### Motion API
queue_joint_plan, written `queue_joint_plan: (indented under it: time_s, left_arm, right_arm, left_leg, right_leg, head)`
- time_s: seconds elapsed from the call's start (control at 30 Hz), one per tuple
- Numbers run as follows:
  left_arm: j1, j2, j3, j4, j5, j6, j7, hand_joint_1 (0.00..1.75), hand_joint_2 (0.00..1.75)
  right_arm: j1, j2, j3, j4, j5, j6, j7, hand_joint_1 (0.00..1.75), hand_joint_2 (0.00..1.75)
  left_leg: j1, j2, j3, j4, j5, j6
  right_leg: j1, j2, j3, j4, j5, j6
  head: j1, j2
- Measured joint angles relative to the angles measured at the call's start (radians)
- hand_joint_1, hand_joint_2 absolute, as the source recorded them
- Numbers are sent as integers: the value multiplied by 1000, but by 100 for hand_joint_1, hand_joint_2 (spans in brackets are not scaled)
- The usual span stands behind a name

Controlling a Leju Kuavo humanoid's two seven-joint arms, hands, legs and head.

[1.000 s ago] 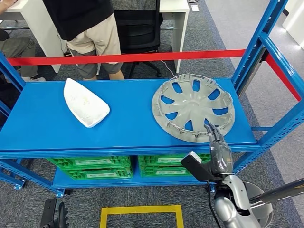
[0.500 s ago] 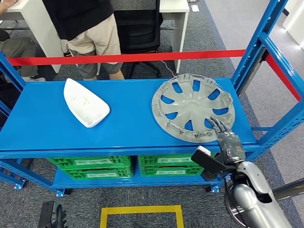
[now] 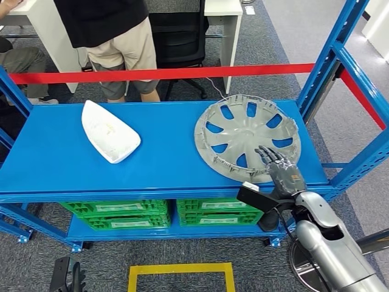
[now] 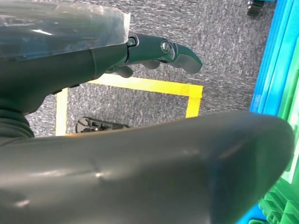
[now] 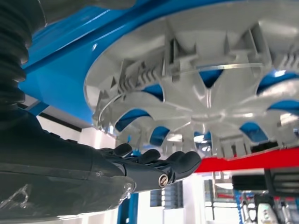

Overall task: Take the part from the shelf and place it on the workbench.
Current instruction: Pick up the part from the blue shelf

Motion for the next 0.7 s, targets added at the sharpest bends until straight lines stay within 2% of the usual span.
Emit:
queue_joint_plan:
  time_s: [0.7]
  left_arm:
    - [-10, -2, 11, 0, -14, -3, 17, 0, 0]
  right_arm:
    - [-43, -14, 103, 124, -56, 9, 3, 0, 175]
  left_leg:
    - [0, 0, 0, 0, 0, 0]
  right_leg:
    - [0, 0, 0, 0, 0, 0]
  head:
    - [0, 0]
